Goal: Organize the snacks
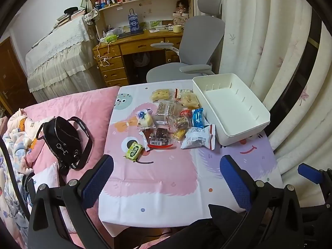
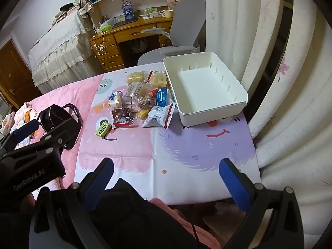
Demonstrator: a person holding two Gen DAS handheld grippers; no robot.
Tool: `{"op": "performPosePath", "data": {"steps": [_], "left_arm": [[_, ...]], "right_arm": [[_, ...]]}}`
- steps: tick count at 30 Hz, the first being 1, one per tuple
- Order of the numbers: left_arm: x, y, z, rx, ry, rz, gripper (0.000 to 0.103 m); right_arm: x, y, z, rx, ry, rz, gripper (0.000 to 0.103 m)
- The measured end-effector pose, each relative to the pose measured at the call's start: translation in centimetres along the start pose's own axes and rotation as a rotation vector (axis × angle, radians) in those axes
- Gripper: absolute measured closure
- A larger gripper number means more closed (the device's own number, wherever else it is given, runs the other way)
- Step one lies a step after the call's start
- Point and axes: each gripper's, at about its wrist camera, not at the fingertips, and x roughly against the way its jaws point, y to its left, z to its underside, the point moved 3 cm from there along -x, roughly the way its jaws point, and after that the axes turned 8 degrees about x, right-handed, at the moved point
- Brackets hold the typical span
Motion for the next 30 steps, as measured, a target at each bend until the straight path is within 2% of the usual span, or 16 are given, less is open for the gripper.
{"op": "performPosePath", "data": {"steps": [16, 25, 28, 30], "left_arm": [[0.1, 0.3, 0.5, 0.016, 0.006, 0.016, 0.001], [-1.0, -1.1, 0.3, 0.028, 0.015, 0.012, 0.001], [-1.1, -1.3, 0.3, 0.033, 0.016, 0.011, 0.001], [-1.2, -1.8, 0.5, 0.037, 0.018, 0.008, 0.001]], "right_arm": [[-0.5, -1.0, -0.7, 0.007, -0.004, 0.001, 0.002], [-1.0, -0.7, -0.6, 0.011, -0.007, 0.002, 0.002], [-0.6, -2.8, -1.4, 0.026, -0.01, -0.009, 0.002], [-0.5, -2.7, -1.4, 0.025, -0.01, -0.008, 0.002]]}}
